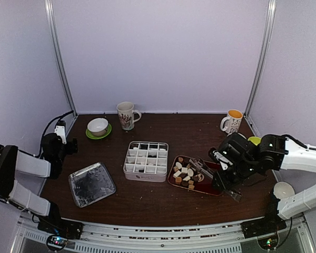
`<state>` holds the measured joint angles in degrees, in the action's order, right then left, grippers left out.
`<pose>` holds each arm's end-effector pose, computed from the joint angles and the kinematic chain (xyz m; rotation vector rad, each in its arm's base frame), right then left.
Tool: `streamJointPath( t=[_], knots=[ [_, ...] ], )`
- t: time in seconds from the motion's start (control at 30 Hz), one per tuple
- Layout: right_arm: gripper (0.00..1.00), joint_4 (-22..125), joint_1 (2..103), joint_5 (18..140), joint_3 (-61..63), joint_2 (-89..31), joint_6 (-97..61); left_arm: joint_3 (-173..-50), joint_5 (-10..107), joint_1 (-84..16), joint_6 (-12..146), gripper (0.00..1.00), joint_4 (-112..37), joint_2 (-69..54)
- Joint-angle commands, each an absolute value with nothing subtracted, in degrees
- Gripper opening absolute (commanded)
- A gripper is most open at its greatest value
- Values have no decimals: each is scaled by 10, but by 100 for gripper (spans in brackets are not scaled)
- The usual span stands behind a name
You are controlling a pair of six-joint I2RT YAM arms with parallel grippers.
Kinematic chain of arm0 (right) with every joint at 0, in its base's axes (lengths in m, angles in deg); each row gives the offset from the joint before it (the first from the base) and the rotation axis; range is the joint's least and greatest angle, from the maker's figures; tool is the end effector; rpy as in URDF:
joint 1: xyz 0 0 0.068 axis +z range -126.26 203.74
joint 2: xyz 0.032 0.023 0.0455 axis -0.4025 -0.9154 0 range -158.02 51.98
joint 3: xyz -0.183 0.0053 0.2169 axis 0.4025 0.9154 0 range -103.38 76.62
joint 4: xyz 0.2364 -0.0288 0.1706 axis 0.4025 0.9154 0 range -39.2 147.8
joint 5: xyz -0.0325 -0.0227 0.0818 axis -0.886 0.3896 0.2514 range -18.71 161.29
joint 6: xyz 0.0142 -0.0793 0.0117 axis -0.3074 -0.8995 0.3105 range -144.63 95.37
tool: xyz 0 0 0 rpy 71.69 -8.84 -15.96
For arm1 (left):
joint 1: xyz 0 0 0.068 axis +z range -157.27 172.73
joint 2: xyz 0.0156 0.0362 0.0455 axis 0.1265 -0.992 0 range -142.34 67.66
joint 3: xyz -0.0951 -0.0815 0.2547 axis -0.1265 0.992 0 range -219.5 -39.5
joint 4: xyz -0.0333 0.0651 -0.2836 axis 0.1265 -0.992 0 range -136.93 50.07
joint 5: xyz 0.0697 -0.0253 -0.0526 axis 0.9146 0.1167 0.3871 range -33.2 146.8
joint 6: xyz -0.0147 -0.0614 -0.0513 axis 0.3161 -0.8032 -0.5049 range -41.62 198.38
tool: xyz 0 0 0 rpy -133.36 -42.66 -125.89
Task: Pack the chocolate
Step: Pick up the fake chocolate from the plate.
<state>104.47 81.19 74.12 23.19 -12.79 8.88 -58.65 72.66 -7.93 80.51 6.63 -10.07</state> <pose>0.1307 0.2113 0.2357 -0.6017 2.7640 0.4959 0.2968 0.0159 0.1468 -0.1562 1.7731 0.2646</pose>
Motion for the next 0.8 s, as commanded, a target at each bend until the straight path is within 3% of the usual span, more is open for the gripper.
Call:
streamJointPath(
  t=[0.0,0.47,0.77],
  knots=[
    [32,1041,809,756,251,-102,113,-582,661,-53,790,98,171,-134],
    [32,973,805,783,352,-15,147,-586,642,-53,800,98,177,-139],
    [32,988,800,780,353,-10,114,-586,642,-52,800,98,177,-139]
  ],
)
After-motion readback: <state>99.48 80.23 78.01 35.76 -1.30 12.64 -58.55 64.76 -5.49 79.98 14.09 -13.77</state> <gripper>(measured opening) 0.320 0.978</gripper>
